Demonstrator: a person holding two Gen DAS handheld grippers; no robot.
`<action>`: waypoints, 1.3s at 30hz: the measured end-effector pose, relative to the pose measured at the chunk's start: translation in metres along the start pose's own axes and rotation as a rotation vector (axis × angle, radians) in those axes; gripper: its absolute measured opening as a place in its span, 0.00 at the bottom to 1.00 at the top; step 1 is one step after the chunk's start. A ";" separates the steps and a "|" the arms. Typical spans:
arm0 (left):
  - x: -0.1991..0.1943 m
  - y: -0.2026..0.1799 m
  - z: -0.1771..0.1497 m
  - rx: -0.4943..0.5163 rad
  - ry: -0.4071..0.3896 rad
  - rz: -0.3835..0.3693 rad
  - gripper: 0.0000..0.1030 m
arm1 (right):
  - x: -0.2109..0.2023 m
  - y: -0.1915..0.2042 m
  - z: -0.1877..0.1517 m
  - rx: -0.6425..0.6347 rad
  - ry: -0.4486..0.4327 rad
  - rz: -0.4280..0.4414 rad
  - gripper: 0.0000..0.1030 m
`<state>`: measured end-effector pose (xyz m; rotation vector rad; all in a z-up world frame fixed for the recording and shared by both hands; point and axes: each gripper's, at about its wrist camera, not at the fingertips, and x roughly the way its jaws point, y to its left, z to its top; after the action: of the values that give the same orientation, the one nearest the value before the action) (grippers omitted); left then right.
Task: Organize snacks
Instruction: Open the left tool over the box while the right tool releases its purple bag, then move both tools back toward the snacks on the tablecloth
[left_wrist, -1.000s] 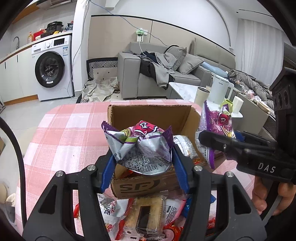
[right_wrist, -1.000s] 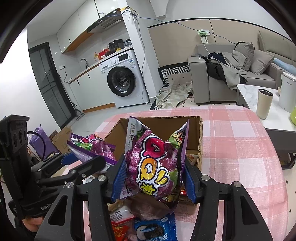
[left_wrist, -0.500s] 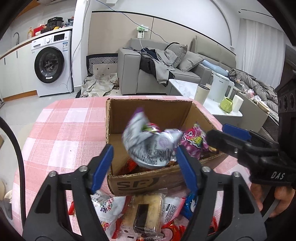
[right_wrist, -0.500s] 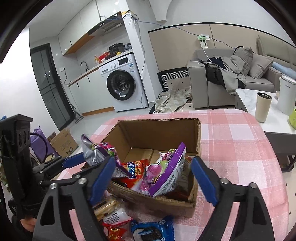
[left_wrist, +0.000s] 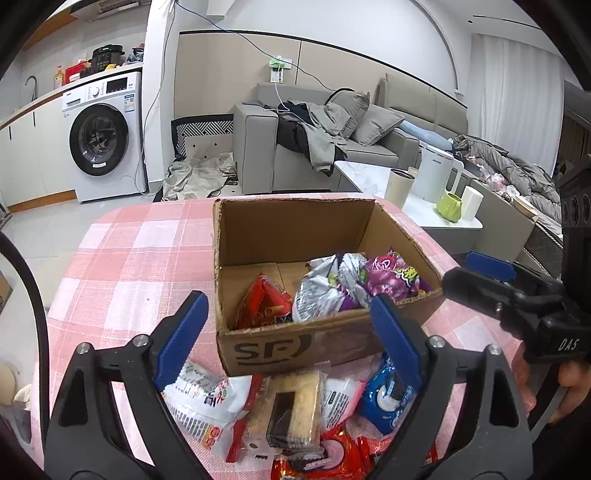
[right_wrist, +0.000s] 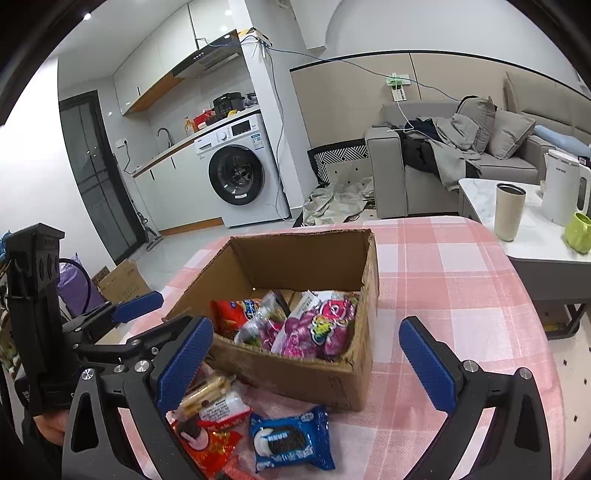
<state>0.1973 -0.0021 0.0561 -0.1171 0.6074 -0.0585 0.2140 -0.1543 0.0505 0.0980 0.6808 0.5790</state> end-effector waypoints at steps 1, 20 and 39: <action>-0.002 0.000 -0.002 -0.001 -0.001 0.004 0.92 | -0.001 -0.002 -0.001 0.006 0.003 0.004 1.00; -0.048 0.008 -0.040 -0.004 -0.023 0.038 0.99 | -0.018 0.001 -0.039 0.002 0.082 -0.022 1.00; -0.060 0.010 -0.076 0.005 0.037 0.064 0.99 | -0.018 0.015 -0.069 -0.057 0.195 -0.027 1.00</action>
<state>0.1048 0.0063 0.0266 -0.0913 0.6472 0.0001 0.1530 -0.1582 0.0110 -0.0210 0.8528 0.5859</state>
